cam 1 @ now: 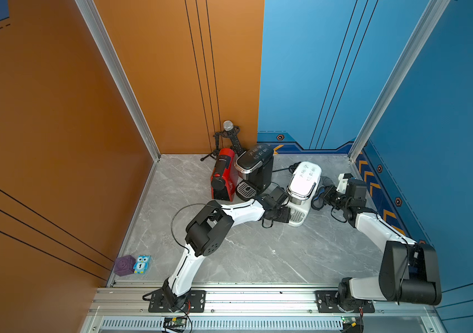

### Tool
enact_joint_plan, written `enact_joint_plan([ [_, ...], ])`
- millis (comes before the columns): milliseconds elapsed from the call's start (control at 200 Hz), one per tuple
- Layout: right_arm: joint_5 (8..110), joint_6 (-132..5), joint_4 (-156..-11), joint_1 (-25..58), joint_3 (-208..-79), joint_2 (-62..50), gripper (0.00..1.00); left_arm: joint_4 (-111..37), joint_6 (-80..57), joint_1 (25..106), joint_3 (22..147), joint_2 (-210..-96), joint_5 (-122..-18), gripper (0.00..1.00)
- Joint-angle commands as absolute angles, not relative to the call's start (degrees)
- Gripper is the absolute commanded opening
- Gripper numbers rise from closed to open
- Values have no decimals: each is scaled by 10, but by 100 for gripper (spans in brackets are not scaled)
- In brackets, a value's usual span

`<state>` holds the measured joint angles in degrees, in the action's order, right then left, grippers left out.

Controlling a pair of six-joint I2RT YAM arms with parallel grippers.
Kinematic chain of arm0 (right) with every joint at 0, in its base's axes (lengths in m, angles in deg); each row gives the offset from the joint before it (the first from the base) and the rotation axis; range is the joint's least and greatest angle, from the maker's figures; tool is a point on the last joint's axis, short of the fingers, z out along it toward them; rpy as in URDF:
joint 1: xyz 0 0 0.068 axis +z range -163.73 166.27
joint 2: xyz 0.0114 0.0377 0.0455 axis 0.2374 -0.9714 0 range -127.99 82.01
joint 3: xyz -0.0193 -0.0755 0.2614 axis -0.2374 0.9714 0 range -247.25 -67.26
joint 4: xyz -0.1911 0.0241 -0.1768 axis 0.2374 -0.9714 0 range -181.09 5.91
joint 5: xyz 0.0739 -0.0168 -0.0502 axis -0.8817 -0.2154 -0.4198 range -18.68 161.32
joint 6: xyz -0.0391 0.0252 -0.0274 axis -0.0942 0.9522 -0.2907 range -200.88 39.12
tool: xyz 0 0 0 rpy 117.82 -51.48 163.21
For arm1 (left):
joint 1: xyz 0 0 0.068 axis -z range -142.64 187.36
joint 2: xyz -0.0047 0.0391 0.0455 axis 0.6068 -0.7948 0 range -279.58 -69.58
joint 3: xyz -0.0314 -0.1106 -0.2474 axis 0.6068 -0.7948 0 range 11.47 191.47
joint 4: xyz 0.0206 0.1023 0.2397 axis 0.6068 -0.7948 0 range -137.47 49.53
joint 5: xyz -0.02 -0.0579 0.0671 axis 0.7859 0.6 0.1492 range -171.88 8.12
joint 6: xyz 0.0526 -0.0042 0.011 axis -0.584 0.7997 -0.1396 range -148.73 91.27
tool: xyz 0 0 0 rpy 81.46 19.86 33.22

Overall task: Wipe the surface of a coffee machine
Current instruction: Wipe the dirt from the surface of the coffee machine.

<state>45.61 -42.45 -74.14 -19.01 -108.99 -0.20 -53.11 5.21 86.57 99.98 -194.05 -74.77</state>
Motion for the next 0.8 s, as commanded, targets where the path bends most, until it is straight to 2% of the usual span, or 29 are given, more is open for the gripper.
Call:
enact_joint_plan([
  [0,420,-433,-715,-176,-1065,-43,8,-580,48,878,980,-1962,-738,64],
  [180,410,-437,-701,-179,-1065,-92,8,-580,47,879,982,-1965,-736,64],
  [350,405,-433,-706,-181,-1074,-82,8,-580,48,878,979,-1962,-738,64],
  [791,437,-434,-794,-184,-1115,94,8,-580,44,876,977,-1965,-737,64],
])
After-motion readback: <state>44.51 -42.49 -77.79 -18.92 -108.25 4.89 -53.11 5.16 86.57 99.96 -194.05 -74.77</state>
